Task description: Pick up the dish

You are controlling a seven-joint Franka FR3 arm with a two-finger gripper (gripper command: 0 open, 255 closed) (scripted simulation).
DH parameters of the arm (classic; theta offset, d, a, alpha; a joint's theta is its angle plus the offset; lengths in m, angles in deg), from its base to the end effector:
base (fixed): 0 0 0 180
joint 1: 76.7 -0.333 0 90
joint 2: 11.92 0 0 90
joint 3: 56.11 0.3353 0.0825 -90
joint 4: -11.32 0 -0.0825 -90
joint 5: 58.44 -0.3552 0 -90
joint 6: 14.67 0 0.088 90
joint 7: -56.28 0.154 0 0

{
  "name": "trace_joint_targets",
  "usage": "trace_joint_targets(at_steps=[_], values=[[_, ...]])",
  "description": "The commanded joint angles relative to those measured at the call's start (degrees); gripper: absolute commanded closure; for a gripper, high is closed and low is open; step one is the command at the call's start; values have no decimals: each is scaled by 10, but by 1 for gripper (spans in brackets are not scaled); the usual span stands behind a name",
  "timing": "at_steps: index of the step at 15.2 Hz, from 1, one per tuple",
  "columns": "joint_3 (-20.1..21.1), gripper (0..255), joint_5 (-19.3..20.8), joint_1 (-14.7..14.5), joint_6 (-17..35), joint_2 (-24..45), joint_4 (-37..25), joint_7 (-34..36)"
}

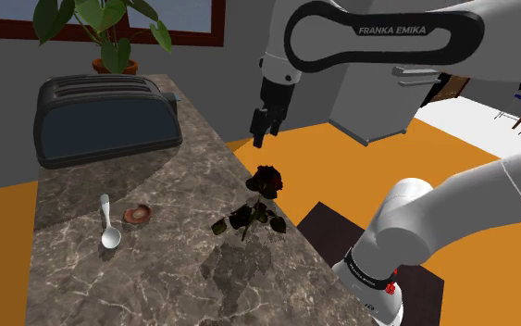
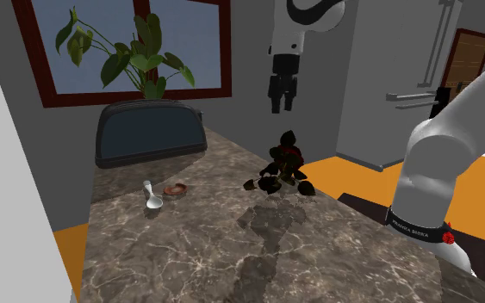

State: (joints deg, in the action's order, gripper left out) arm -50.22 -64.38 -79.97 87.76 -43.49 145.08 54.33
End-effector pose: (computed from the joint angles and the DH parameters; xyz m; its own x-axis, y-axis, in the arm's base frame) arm 0.3416 0.0733 0.5128 0.9878 0.1559 0.0035 0.1559 -0.9866 -0.0474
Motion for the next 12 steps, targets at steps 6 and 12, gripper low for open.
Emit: trace_joint_targets(at_steps=[6,12], values=[[56,0,-4,-23,64,129,-56,41],[97,0,16,-42,103,249,-126,81]])
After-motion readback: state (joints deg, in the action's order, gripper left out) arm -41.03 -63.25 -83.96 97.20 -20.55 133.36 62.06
